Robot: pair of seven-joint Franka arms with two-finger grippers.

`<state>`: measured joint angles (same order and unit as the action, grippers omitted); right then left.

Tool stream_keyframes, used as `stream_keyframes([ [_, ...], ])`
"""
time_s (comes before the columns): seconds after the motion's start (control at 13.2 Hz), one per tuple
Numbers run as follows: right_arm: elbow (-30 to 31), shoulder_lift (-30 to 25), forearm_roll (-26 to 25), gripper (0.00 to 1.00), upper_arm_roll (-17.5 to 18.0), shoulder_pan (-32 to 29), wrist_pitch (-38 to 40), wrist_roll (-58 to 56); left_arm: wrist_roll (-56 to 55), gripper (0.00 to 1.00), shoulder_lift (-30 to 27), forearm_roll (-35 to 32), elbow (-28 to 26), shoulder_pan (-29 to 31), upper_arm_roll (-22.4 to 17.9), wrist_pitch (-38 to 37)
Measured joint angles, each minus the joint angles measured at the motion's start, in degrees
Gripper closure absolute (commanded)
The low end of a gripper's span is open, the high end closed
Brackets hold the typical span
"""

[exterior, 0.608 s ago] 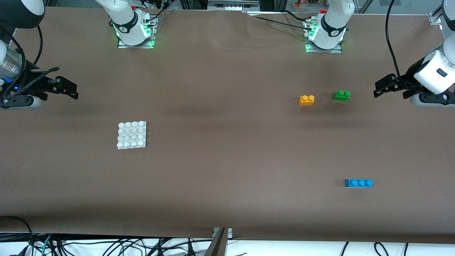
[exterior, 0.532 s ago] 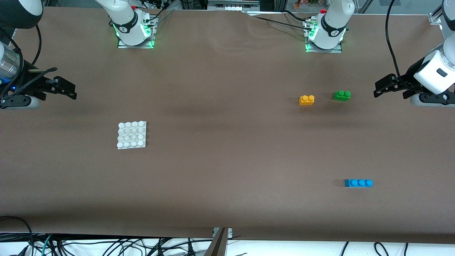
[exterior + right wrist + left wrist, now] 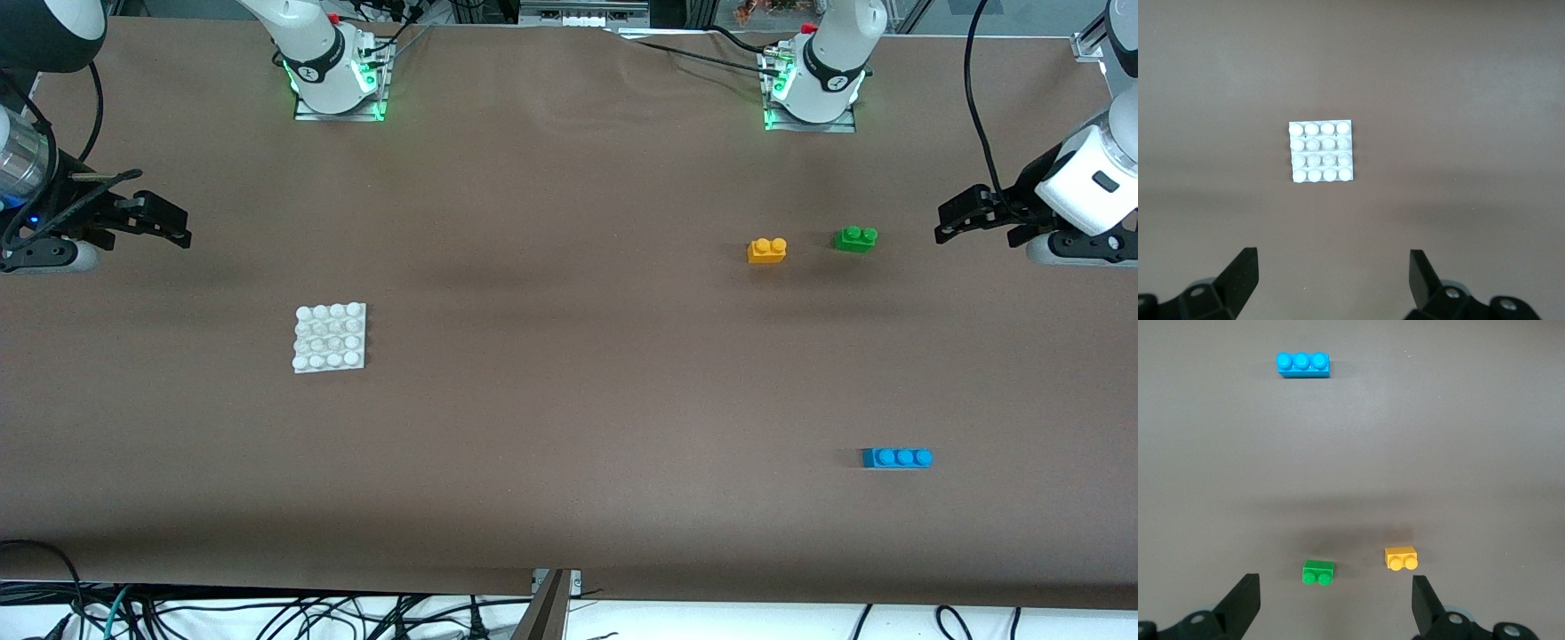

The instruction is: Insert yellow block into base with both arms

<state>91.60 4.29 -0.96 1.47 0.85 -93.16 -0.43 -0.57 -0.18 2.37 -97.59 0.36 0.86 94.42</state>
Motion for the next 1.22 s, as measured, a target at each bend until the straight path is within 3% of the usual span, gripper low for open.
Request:
stream_keyframes([
  [1.22,0.5,3.5,1.0,0.0,0.0,-0.1,0.0,0.0,0.0,0.0,0.0,0.0,0.0,0.0,-0.1,0.0],
])
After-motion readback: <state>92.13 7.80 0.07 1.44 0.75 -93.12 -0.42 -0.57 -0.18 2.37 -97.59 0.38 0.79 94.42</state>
